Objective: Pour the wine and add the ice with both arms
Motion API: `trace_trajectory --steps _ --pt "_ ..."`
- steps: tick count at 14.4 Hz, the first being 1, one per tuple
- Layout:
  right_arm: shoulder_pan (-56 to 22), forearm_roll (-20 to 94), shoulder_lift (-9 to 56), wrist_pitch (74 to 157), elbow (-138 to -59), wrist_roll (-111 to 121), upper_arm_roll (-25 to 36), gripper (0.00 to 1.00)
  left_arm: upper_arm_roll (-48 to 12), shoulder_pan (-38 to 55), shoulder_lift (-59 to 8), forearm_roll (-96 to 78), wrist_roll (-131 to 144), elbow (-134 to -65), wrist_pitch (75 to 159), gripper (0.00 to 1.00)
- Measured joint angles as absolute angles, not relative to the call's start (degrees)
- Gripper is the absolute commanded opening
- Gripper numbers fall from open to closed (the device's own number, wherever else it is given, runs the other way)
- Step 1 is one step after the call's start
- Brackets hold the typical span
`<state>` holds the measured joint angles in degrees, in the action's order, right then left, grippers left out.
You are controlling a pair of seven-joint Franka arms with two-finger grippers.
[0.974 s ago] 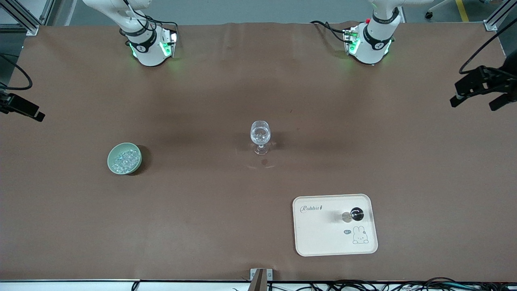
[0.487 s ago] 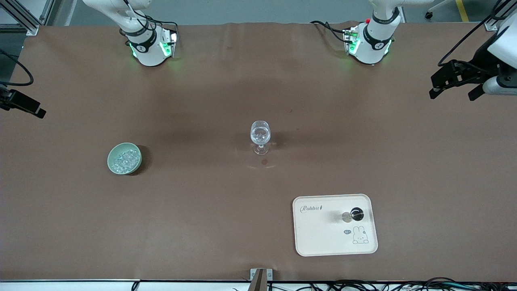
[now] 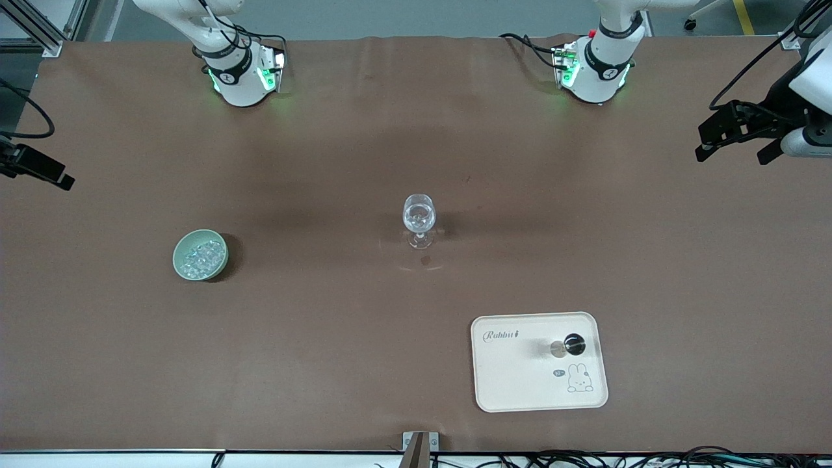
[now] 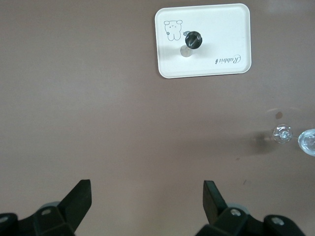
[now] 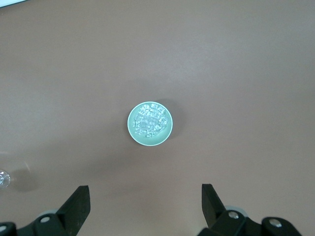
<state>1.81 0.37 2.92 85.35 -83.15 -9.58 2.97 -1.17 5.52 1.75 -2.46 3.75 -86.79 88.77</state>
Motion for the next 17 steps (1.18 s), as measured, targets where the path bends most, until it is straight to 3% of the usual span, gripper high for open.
trace_trajectory --steps 17 --pt "2.1 0.4 2.8 83.4 -83.1 -9.6 3.1 1.00 -1.1 5.7 0.7 1.1 0.2 -87.0 89.1 1.00"
